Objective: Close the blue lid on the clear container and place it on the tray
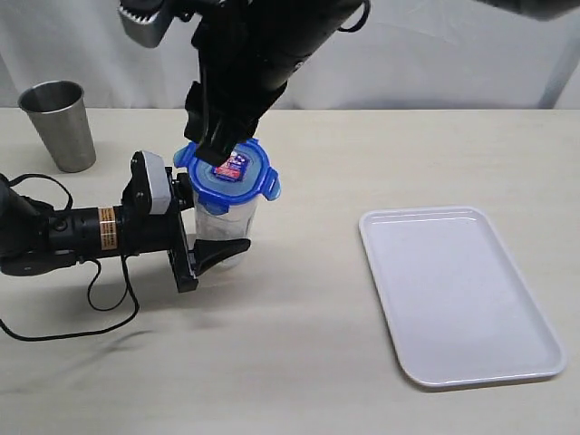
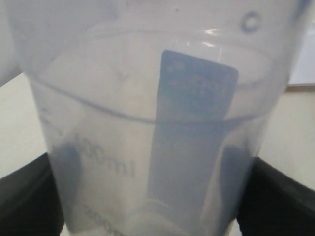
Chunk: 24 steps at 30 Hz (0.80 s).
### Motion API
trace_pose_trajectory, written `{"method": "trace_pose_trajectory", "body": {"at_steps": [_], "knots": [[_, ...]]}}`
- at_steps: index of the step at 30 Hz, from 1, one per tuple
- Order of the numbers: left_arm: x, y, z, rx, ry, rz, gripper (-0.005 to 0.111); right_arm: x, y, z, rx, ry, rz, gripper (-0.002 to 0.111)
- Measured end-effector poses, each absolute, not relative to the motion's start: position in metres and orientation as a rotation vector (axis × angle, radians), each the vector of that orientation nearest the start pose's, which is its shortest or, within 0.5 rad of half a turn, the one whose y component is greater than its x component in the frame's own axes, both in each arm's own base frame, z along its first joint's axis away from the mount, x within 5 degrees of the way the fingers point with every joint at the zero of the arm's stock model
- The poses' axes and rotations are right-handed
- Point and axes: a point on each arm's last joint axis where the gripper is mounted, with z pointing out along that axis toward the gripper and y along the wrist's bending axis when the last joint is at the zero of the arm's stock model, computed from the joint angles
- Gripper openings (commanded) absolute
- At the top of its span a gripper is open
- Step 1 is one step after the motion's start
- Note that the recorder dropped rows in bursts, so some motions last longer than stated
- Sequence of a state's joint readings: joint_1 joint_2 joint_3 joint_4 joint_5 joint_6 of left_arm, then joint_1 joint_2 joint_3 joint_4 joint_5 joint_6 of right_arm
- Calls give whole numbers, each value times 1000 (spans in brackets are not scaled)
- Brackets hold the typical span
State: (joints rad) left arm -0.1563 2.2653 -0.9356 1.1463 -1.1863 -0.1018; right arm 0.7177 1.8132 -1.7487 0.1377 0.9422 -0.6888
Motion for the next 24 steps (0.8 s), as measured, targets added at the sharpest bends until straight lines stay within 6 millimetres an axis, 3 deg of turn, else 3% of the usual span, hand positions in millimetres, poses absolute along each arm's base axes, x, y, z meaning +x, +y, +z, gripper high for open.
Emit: {"method": "trace_pose_trajectory", "body": {"at_steps": [3, 6, 11, 24], "knots": [[339, -132, 64, 1218, 1406, -714, 0, 314, 262, 339, -1522, 2018, 331, 50], [338, -132, 64, 1227, 1397, -722, 0, 340, 246, 313, -1498, 2122, 360, 50], [337, -132, 64, 1232, 1395, -724, 0, 363, 250, 284, -1506, 2087, 323, 48], [338, -131, 64, 1220, 1405, -728, 0, 371, 262, 259, -1509, 2126, 427, 46]]}}
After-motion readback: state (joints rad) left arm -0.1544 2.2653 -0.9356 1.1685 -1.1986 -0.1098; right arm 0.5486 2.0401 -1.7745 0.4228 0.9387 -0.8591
